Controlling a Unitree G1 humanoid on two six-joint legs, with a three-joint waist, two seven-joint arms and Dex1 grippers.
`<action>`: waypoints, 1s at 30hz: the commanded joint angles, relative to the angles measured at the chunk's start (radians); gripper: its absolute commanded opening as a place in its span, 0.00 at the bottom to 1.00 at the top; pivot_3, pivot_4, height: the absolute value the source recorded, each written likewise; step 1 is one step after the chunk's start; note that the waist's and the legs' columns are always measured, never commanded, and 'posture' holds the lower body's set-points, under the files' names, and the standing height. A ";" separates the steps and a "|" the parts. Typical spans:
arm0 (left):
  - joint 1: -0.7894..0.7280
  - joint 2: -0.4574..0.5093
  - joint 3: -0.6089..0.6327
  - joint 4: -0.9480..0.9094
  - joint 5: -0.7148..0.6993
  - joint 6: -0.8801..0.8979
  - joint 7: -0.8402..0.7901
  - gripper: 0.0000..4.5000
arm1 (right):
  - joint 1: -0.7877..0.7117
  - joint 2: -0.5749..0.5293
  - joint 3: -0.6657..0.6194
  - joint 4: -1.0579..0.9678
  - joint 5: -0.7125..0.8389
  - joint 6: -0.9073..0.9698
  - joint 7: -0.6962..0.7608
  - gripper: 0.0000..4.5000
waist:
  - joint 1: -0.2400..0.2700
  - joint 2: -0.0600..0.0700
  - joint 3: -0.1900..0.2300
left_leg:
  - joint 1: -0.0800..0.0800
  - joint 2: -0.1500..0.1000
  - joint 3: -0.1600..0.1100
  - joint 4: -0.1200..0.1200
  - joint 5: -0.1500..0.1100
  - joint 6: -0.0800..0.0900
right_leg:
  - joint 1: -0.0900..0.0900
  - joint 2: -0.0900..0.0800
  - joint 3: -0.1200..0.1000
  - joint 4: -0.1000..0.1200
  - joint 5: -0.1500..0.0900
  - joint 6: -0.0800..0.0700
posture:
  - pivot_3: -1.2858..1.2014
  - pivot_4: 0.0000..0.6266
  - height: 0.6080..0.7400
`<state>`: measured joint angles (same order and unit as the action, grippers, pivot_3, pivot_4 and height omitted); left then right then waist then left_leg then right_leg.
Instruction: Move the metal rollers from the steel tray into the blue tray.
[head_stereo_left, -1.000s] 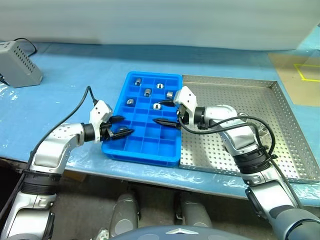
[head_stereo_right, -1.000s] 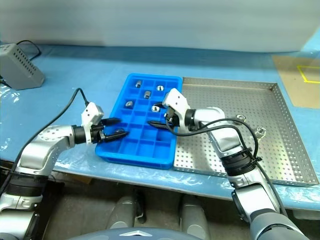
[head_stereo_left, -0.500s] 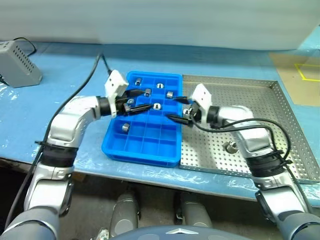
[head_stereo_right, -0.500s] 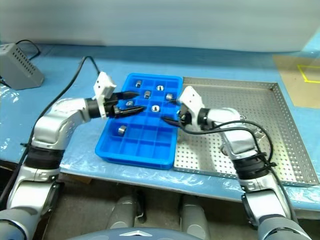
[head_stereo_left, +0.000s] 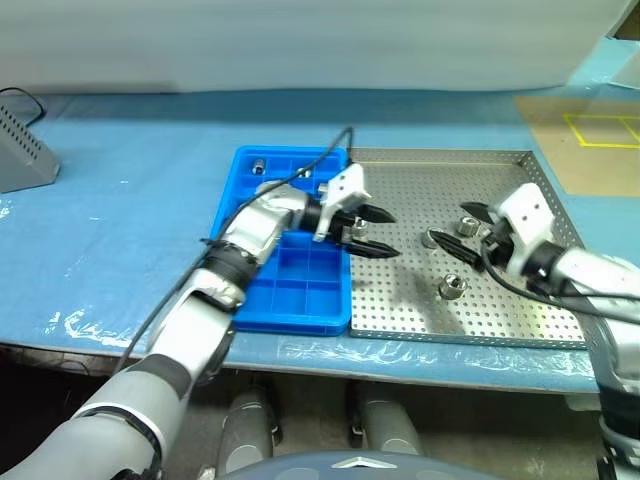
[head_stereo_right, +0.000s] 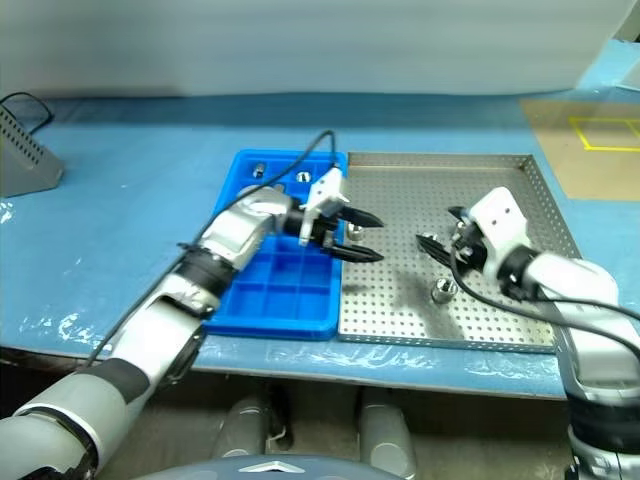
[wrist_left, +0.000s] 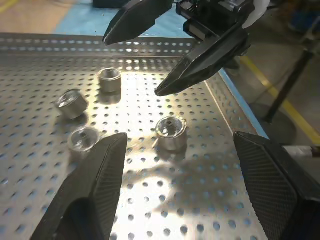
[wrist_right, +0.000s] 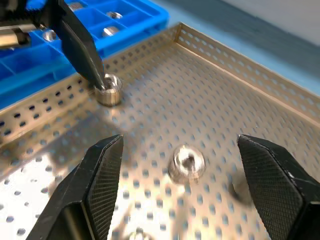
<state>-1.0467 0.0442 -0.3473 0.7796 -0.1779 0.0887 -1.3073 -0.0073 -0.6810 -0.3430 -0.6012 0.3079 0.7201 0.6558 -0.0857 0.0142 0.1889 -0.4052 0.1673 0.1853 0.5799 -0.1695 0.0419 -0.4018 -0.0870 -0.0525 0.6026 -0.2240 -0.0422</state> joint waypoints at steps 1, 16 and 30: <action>-0.055 -0.057 -0.001 0.119 0.038 -0.090 -0.031 0.80 | 0.067 0.028 -0.090 -0.141 0.031 0.051 -0.062 0.83 | -0.041 0.000 0.000 | 0.000 -0.001 0.000 0.000 0.000 0.000 | 0.000 0.000 0.000 -0.001 0.000 0.001 | 0.19 0.24 1.00; -0.190 -0.177 0.066 0.466 0.213 -0.263 0.216 0.80 | 0.242 0.074 -0.178 -0.259 0.066 0.102 -0.154 0.83 | -0.282 0.004 -0.002 | -0.008 -0.012 -0.009 0.003 -0.009 0.015 | 0.013 -0.007 -0.008 -0.031 0.002 0.023 | 0.17 0.24 1.00; -0.157 -0.146 0.067 0.490 0.320 -0.230 0.230 0.80 | 0.217 0.043 -0.135 -0.199 0.068 0.085 -0.154 0.83 | -0.340 0.004 -0.002 | -0.016 -0.023 -0.014 0.015 -0.019 0.029 | 0.020 -0.024 -0.020 -0.031 -0.001 0.029 | 0.19 0.24 1.00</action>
<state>-1.2007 -0.1013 -0.2839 1.2802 0.1323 -0.1439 -1.0871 0.2207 -0.6251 -0.4755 -0.7961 0.3738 0.8269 0.4999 -0.4261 0.0182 0.1866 -0.4210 0.1442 0.1710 0.5961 -0.1888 0.0721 -0.3815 -0.1115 -0.0731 0.5713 -0.2248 -0.0135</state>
